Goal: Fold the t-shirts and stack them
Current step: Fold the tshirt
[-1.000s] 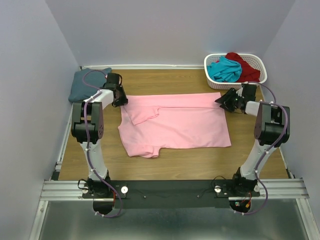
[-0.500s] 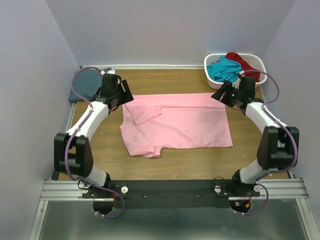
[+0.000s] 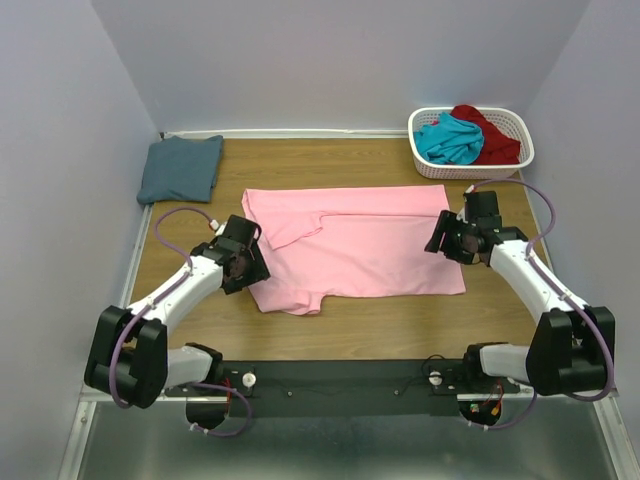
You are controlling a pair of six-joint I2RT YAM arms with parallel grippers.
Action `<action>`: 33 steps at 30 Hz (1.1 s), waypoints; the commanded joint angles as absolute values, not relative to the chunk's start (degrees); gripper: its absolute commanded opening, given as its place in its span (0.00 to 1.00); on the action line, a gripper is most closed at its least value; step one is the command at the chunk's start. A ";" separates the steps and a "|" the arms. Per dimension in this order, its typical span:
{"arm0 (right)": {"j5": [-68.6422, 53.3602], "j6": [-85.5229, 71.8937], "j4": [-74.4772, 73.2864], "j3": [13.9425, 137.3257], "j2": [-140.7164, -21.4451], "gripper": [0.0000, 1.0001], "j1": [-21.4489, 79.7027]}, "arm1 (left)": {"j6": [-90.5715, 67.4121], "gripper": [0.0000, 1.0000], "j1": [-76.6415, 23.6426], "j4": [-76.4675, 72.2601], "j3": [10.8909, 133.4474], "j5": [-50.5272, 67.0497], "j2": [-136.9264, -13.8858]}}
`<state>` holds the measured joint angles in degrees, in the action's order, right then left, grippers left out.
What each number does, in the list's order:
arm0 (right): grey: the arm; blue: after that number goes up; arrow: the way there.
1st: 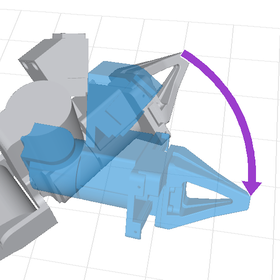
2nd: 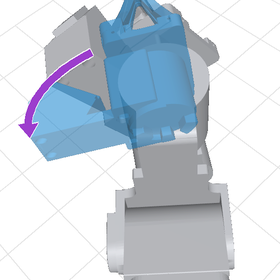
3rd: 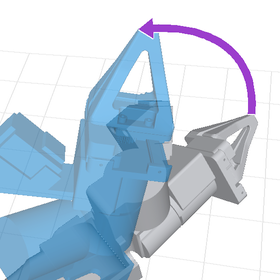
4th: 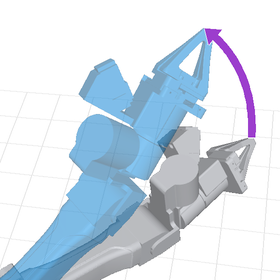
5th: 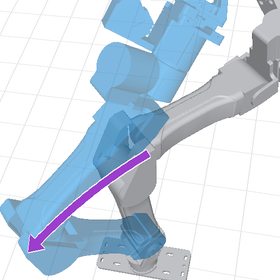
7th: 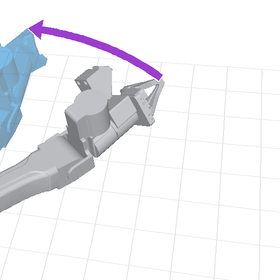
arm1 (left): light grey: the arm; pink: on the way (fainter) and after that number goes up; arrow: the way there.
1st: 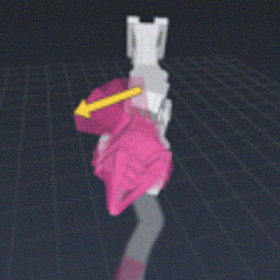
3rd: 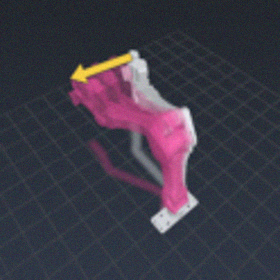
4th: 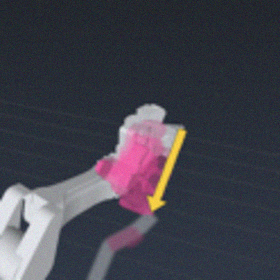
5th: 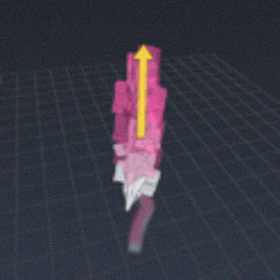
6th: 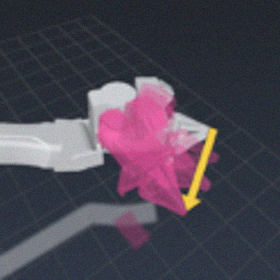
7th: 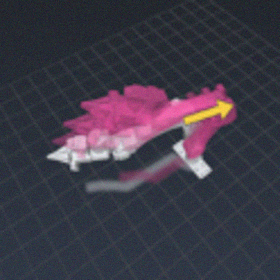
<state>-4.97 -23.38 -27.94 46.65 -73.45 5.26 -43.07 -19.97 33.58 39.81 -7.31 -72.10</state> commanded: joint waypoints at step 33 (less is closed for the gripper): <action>7.36 -29.17 -37.79 41.31 -72.60 0.69 3.35 | -43.86 0.00 -22.41 36.04 42.36 -8.00 -75.24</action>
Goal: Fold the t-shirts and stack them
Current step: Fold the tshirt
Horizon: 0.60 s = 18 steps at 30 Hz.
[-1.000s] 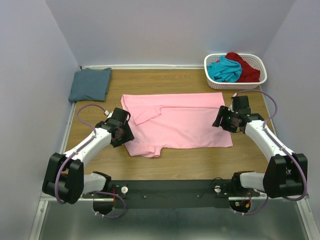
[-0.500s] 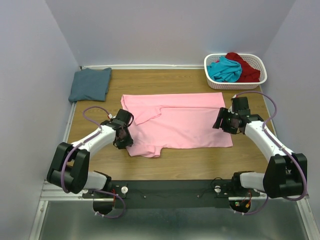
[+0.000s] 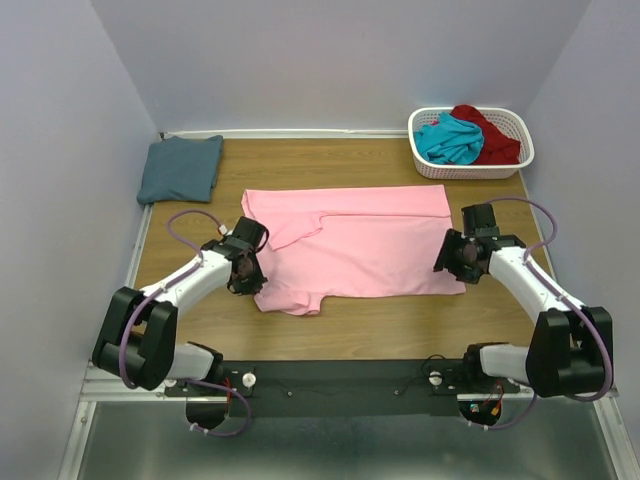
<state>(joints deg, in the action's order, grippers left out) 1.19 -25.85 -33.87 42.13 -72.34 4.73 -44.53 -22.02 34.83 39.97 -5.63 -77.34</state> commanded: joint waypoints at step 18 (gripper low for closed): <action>11.52 -36.82 -41.04 40.52 -73.56 0.62 -2.11 | -41.57 0.00 -22.32 33.31 41.75 -6.94 -73.39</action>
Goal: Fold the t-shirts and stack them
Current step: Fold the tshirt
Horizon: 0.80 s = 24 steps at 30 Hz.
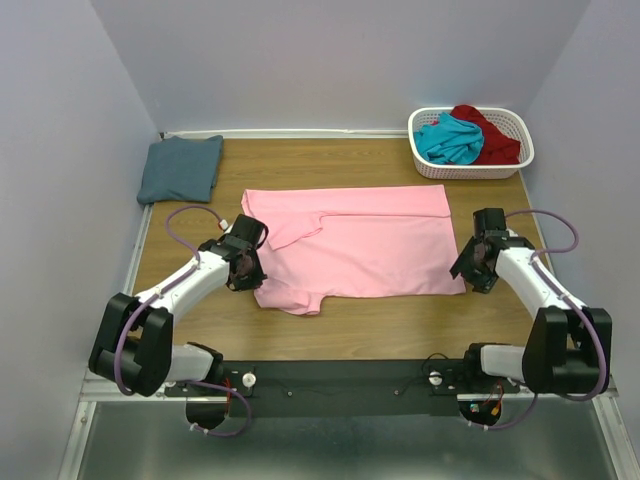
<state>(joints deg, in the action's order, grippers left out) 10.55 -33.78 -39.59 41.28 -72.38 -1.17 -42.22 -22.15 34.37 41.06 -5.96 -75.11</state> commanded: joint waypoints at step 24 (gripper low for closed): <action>7.65 -39.29 -35.95 36.91 -76.91 0.26 -3.25 | -40.96 0.00 -22.15 32.17 40.78 -6.59 -72.33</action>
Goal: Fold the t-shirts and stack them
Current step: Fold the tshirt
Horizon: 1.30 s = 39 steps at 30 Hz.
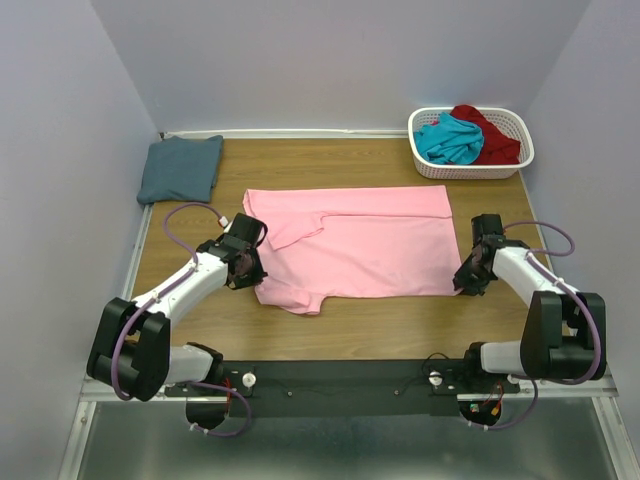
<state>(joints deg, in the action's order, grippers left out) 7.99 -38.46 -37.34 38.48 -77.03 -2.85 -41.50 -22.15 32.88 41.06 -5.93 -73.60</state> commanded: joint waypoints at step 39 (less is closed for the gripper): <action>2.81 -26.28 -36.74 67.32 -96.94 0.01 -3.25 | -28.21 0.00 -9.49 31.99 61.34 -6.24 -91.93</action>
